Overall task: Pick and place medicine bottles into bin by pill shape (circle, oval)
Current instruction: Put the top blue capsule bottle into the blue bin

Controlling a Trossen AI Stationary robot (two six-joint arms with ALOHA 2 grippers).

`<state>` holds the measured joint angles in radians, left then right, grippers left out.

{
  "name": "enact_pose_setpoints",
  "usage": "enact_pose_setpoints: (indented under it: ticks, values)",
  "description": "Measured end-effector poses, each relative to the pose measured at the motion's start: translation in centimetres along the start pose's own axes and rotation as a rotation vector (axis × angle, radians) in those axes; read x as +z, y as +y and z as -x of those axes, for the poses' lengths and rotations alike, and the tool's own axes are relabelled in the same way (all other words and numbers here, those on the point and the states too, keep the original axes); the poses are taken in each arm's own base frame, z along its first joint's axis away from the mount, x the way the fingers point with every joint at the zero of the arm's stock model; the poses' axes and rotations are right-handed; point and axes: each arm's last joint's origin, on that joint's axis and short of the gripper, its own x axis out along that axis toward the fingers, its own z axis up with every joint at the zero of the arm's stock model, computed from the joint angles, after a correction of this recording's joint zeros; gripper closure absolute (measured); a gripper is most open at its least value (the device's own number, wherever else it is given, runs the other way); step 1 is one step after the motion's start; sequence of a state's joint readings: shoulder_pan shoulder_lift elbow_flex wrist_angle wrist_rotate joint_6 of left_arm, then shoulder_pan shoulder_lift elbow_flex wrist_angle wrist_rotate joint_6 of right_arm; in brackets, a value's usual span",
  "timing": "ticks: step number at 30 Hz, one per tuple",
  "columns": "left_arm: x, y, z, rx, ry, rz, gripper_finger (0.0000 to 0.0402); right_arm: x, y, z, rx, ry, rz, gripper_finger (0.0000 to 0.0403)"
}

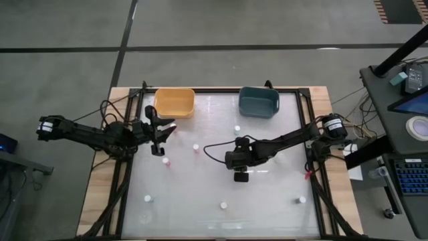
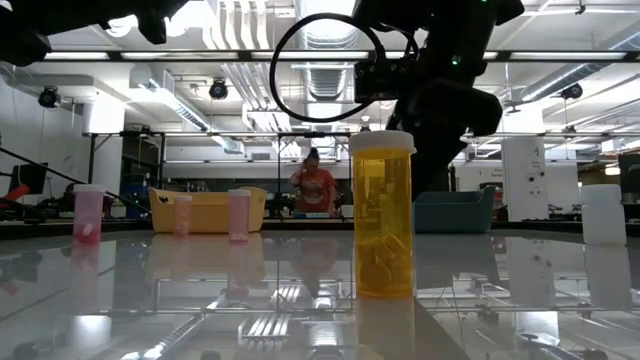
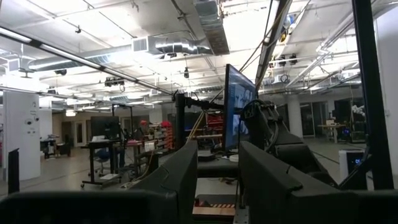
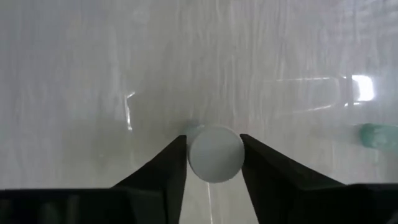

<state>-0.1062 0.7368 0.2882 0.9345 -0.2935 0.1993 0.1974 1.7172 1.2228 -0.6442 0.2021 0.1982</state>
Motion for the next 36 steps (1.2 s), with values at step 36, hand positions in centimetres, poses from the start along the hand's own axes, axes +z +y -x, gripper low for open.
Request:
enact_pose_setpoints:
  ticks: [36]
  values:
    - [0.0,0.0,0.0,0.000,0.000,0.000,0.0298,2.0,-3.0,7.3,-0.007,-0.060,-0.037,0.0291]
